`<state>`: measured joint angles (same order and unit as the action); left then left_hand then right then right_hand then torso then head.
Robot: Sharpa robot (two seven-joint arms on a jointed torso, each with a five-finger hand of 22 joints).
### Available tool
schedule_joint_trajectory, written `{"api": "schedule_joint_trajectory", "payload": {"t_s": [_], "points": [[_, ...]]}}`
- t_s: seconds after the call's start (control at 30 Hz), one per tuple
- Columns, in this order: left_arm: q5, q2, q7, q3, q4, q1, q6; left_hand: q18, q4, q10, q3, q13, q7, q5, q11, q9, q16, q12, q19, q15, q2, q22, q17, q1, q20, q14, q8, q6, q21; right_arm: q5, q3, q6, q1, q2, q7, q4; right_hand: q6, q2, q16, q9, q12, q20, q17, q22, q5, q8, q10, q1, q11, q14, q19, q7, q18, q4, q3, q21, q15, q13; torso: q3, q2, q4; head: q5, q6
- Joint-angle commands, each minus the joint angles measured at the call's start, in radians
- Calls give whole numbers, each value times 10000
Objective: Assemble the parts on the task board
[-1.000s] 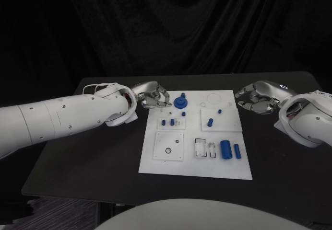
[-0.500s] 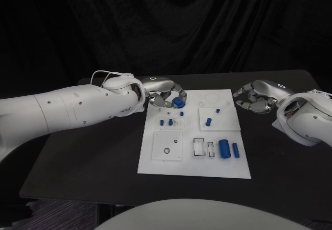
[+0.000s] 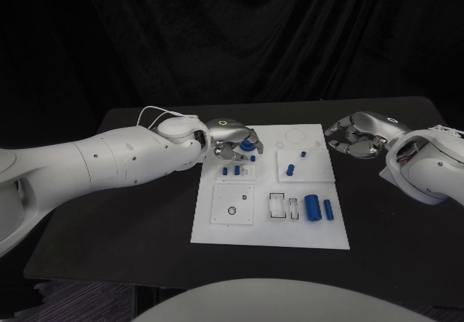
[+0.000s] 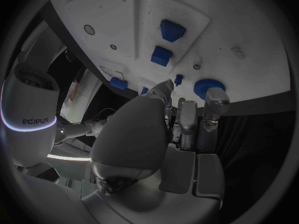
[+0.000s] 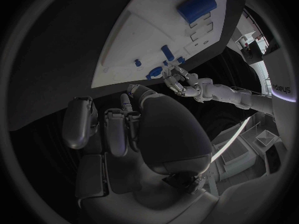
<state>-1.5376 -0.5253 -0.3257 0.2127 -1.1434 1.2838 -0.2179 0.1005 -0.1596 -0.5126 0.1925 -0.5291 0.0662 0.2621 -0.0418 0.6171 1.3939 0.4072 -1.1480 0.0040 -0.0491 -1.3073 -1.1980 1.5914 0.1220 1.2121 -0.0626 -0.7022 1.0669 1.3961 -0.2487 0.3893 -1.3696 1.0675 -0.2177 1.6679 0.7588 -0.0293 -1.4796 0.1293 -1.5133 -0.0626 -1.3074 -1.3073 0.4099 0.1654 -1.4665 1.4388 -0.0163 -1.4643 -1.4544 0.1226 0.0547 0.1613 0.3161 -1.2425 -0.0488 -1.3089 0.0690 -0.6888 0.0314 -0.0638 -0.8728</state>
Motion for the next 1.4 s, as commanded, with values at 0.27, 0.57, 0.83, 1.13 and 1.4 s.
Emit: {"api": "schedule_joint_trajectory", "payload": {"t_s": [0.27, 0.57, 0.83, 1.13, 1.4], "points": [[-351, 220, 255, -13, 211, -127, -368, 88, 127, -297, 83, 95, -203, -80, -138, -319, 145, 317, -267, 70, 38, -1158, -88, -308, 6, 219, -88, -435, 188, 19, 7, 127, 16, 17, -47, 35, 77, 9, -9, -10, 32, 11, -1884, -1680, 48, -27, -248, -76, -42, -818, 72, 6, 165, -9, 59, -2, 19, -1876, 4, -11, -23, -20, 2], [-355, 383, 87, -13, 368, -248, -770, 44, 203, -849, 354, 106, -353, -62, -89, -551, 289, 666, -518, 38, 36, -1229, -266, -402, 1, 470, -184, -951, 444, 19, 7, 96, 16, -12, -61, 20, 77, 9, -9, -10, 32, 11, -1884, -1680, 48, -27, -248, -76, -42, -818, 72, 6, 165, -9, 59, -2, 19, -1876, 21, 25, 18, 23, 2], [-355, 480, 172, -13, 567, -344, -670, 14, 198, -1188, 442, 56, -485, -260, -74, -639, 345, 869, -673, 25, 13, -1269, -328, -511, -2, 585, -228, -1161, 600, 19, 7, 48, 16, -32, -80, 5, 87, 8, -5, -12, 31, 12, -1881, -1678, 54, -26, -253, -90, -41, -817, 73, 5, 167, -8, 68, 6, 18, -1877, 7, 40, 11, -2, 2], [-355, 559, 230, -13, 714, -414, -589, 12, 246, -1409, 500, -24, -554, -287, -72, -697, 335, 1024, -710, 22, -16, -1273, -285, -528, -4, 581, -224, -1193, 626, 19, 7, -5, 16, -49, -105, -4, 87, 8, -5, -12, 31, 12, -1881, -1678, 54, -26, -253, -90, -41, -817, 73, 5, 167, -8, 68, 6, 18, -1877, -6, 36, 24, 28, 2], [-355, 646, 279, -13, 778, -450, -460, -1, 243, -1428, 513, -32, -567, -288, -72, -708, 272, 1035, -762, 20, -6, -1290, -143, -538, -6, 467, -216, -1187, 686, 19, 7, -23, 16, -57, -115, -5, 92, 8, 11, -14, 46, 12, -1868, -1674, 55, -26, -238, -101, -41, -813, 78, 5, 170, -5, 73, 20, 17, -1860, 4, 29, 22, 27, 2]]}}
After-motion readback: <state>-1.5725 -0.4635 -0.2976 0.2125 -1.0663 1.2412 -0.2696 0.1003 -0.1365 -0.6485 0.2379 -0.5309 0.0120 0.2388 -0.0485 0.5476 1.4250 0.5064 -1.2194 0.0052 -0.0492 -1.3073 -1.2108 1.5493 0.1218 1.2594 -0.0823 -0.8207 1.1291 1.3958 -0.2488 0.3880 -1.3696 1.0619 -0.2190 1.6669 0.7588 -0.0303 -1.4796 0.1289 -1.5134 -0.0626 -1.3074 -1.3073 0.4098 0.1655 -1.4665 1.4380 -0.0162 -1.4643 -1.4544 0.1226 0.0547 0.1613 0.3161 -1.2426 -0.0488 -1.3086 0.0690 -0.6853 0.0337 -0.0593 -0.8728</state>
